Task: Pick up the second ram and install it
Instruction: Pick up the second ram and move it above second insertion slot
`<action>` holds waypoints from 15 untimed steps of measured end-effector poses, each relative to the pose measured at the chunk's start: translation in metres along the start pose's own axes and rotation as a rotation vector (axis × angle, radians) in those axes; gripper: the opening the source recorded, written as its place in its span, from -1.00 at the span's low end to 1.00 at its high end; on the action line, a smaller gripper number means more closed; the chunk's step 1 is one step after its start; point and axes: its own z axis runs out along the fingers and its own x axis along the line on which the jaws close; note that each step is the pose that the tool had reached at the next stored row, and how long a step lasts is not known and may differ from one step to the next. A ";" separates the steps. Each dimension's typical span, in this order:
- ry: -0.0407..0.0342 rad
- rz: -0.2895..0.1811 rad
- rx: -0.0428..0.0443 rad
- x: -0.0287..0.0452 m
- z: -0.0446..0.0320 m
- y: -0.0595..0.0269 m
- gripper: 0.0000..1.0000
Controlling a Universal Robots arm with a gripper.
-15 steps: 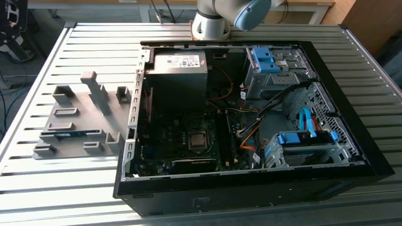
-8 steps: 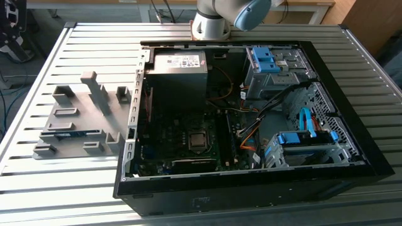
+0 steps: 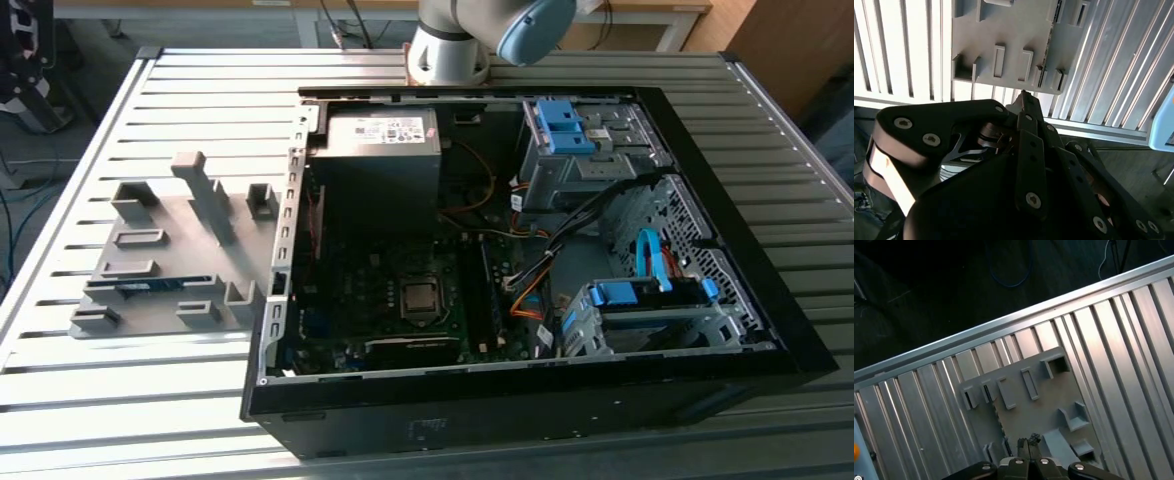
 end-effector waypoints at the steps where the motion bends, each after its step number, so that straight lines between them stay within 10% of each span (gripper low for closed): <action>1: 0.0000 -0.017 0.0000 0.0000 0.0002 0.0000 -0.79; 15: -0.0005 -0.224 0.0001 0.0000 0.0030 0.0000 -0.79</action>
